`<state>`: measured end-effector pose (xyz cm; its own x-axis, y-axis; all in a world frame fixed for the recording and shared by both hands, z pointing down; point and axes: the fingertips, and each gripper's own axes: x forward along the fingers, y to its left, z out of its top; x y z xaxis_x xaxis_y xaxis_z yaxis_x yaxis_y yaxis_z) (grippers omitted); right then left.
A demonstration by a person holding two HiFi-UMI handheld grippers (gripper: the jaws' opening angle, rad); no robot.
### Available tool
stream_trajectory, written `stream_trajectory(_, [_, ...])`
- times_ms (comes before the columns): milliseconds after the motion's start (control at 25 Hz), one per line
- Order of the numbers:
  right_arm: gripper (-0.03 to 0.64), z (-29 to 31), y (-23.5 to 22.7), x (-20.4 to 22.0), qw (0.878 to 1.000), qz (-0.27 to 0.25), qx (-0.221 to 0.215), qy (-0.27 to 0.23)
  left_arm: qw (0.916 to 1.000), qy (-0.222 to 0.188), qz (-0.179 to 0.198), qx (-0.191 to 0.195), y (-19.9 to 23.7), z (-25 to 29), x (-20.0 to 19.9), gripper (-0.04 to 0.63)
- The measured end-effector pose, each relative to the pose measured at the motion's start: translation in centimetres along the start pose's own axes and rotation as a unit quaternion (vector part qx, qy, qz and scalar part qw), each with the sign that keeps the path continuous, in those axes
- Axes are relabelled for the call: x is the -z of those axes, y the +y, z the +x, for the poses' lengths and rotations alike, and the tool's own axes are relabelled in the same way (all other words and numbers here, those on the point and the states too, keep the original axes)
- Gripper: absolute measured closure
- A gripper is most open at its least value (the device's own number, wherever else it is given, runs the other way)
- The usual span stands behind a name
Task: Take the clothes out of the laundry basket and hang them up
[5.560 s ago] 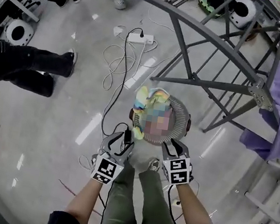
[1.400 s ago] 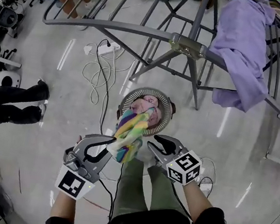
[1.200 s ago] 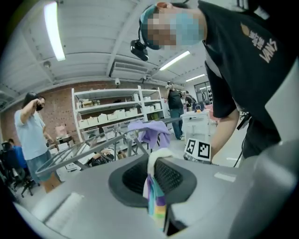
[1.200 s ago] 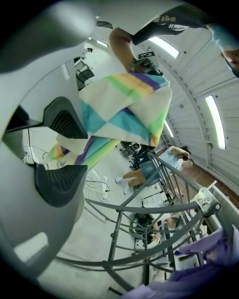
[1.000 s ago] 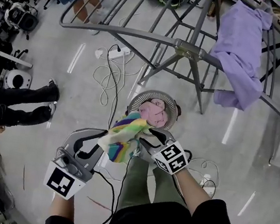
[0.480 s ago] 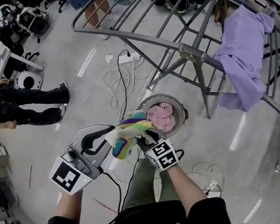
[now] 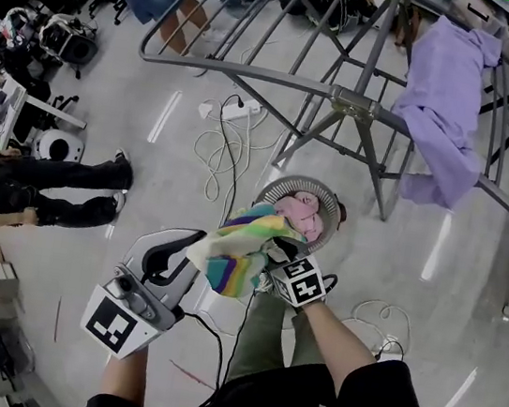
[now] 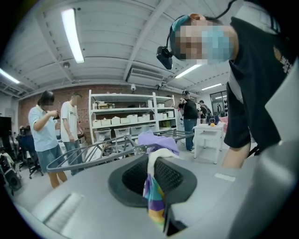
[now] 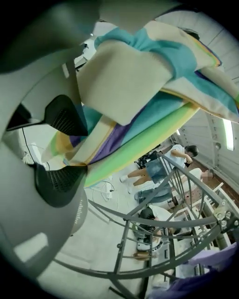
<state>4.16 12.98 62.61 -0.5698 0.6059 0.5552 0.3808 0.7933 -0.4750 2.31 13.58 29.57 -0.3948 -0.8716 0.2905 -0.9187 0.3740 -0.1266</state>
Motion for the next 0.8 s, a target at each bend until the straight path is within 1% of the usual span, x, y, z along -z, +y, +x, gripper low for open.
stream_trajectory(40, [0.425,-0.3,-0.3,-0.4,1.0,-0.008,0.008,-0.005,1.0,0.003,0.003,-0.001,0.1,-0.1,0.0,0.571])
stream_trajectory(80, [0.505,-0.7,-0.5,-0.8,1.0,-0.016,0.015,-0.011,0.9999,0.008,0.005,-0.004,0.2,-0.3,0.2,0.571])
stream_trajectory(120, [0.601,-1.2,-0.6,-1.1,0.999,-0.022,0.021,-0.016,0.9999,0.013,0.005,-0.009,0.5,-0.5,0.5,0.571])
stream_trajectory(280, [0.603,-4.1,-1.6,-1.9,0.999,-0.027,0.02,-0.028,0.9983,0.037,-0.007,-0.044,1.8,-1.0,2.7,0.571])
stream_trajectory(400, [0.603,-6.5,-2.0,-2.6,0.999,-0.024,0.022,-0.042,0.9955,0.061,-0.026,-0.067,2.7,-1.1,5.3,0.571])
stream_trajectory(520, [0.603,-8.9,-2.3,-3.5,0.998,-0.025,0.026,-0.047,0.9924,0.074,-0.042,-0.089,2.9,-0.9,7.4,0.571])
stream_trajectory(600, [0.603,-10.5,-1.9,-4.2,0.998,-0.023,0.024,-0.053,0.9908,0.08,-0.043,-0.1,2.9,-0.8,8.6,0.571])
stream_trajectory(720, [0.603,-12.6,-1.0,-5.8,0.997,-0.018,0.014,-0.067,0.9903,0.073,-0.034,-0.113,2.9,-0.3,10.6,0.571])
stream_trajectory(800, [0.603,-13.9,-0.6,-6.9,0.997,-0.012,0.006,-0.079,0.9885,0.085,-0.035,-0.121,2.6,0.0,12.2,0.569])
